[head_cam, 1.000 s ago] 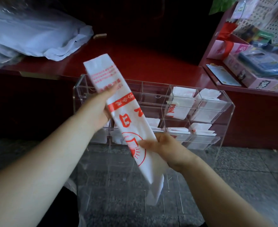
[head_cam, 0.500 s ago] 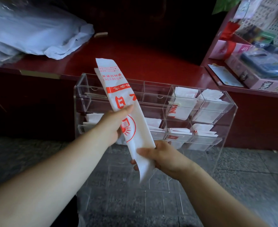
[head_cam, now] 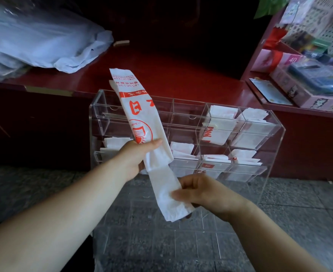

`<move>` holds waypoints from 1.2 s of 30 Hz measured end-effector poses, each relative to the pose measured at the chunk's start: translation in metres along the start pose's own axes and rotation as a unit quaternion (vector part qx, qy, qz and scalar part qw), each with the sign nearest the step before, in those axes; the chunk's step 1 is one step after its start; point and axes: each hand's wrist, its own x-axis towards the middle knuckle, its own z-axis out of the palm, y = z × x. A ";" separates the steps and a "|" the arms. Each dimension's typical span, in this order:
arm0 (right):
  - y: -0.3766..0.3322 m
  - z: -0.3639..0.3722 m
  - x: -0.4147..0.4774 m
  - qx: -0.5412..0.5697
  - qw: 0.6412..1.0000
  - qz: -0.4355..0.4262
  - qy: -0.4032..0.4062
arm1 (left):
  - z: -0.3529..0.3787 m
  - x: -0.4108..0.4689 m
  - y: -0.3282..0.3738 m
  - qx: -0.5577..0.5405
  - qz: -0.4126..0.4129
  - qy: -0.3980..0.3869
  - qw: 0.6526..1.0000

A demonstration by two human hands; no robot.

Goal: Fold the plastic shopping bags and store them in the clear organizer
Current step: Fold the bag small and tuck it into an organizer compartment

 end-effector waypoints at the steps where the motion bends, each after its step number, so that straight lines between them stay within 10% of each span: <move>1: -0.003 0.000 -0.001 0.000 0.999 -0.014 0.031 | 0.001 -0.002 0.000 0.001 -0.001 -0.008 1.000; 7: -0.012 -0.002 0.006 -0.041 0.967 -0.118 0.222 | 0.006 -0.011 -0.003 0.027 -0.005 -0.053 0.998; 16: -0.007 -0.003 0.018 0.123 0.971 -0.021 0.203 | 0.003 -0.021 -0.003 -0.021 -0.059 -0.182 0.981; 19: -0.009 -0.003 0.017 0.143 0.969 -0.018 0.199 | -0.004 -0.027 -0.008 0.141 0.004 -0.243 0.960; 36: -0.003 0.001 0.012 -0.018 0.977 -0.155 0.143 | -0.001 -0.019 0.000 0.043 0.035 -0.042 0.998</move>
